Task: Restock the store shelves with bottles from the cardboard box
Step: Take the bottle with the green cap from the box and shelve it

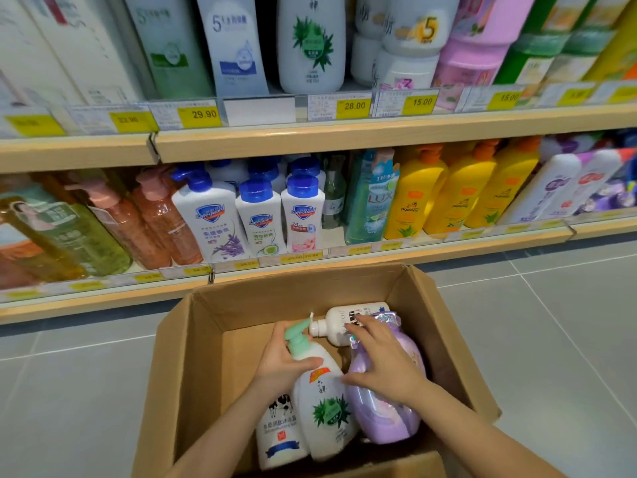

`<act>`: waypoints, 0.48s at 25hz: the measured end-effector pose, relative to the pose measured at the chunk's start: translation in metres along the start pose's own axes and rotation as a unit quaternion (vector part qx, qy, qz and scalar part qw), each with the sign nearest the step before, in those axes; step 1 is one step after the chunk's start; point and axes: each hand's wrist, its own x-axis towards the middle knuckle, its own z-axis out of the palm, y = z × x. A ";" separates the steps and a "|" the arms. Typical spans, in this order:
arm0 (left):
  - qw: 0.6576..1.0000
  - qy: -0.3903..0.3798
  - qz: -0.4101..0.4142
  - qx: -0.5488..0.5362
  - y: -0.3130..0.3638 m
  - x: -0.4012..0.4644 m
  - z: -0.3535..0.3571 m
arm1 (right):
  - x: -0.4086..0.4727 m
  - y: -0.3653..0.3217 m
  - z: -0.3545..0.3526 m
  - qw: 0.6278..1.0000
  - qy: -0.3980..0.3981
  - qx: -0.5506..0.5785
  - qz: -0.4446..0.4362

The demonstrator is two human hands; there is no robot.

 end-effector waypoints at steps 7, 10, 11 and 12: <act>0.983 -0.016 0.152 0.098 0.067 -0.004 -0.021 | 0.024 -0.038 -0.004 0.974 -0.122 0.190 -0.011; 0.977 -0.039 0.182 0.103 0.103 -0.004 -0.032 | 0.032 -0.048 -0.014 0.958 -0.071 0.279 -0.004; 0.977 -0.044 0.185 0.096 0.114 -0.005 -0.035 | 0.034 -0.052 -0.018 0.951 -0.055 0.305 -0.004; 0.977 -0.047 0.188 0.084 0.123 -0.006 -0.038 | 0.036 -0.054 -0.023 0.943 -0.041 0.330 -0.003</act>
